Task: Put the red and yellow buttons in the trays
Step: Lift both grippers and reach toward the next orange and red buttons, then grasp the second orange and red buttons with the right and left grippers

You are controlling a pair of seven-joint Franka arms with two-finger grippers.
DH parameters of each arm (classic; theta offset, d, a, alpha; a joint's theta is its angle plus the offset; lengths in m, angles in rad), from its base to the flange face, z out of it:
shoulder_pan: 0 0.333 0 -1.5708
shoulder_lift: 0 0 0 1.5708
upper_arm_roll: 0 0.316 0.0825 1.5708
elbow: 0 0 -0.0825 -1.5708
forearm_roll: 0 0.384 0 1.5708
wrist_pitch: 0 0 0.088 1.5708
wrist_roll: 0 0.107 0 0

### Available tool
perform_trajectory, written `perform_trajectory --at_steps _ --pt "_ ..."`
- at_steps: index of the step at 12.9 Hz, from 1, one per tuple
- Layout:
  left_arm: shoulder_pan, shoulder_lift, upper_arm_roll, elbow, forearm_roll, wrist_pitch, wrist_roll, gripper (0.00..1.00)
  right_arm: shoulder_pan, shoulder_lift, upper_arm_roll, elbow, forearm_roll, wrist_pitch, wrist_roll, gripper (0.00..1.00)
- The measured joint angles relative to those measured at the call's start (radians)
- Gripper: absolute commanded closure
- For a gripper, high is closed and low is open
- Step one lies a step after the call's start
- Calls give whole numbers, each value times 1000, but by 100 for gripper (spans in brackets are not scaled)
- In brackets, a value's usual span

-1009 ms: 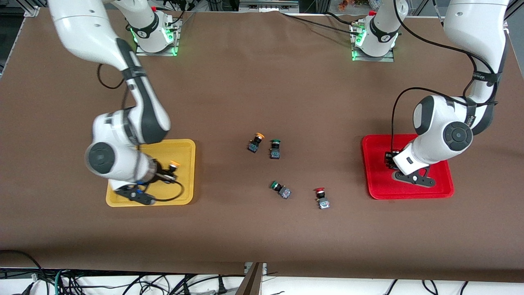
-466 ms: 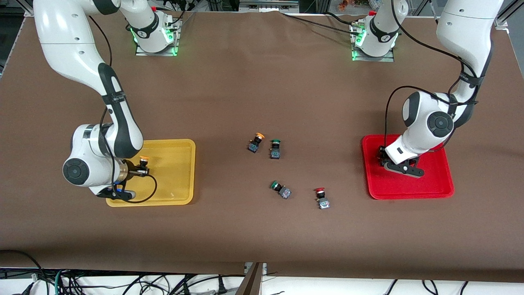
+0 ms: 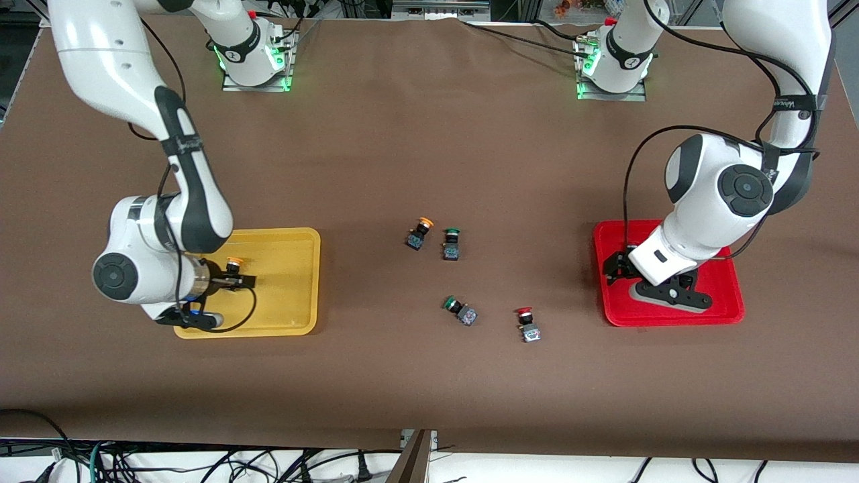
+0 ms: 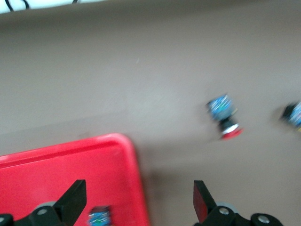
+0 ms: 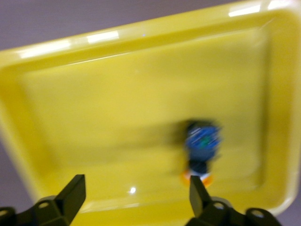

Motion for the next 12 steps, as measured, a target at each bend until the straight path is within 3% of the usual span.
perform_trajectory --at_steps 3,6,8,12 --pt "-101 209 4 193 0 18 -162 0 184 0 33 8 35 23 377 0" --pt "-206 431 57 335 0 149 -260 0 305 44 41 7 174 109 535 0" --pt "-223 491 68 362 3 199 -288 0 363 69 43 7 197 162 589 0" --pt "-223 505 86 351 48 199 -291 0 466 131 44 5 198 271 678 0"
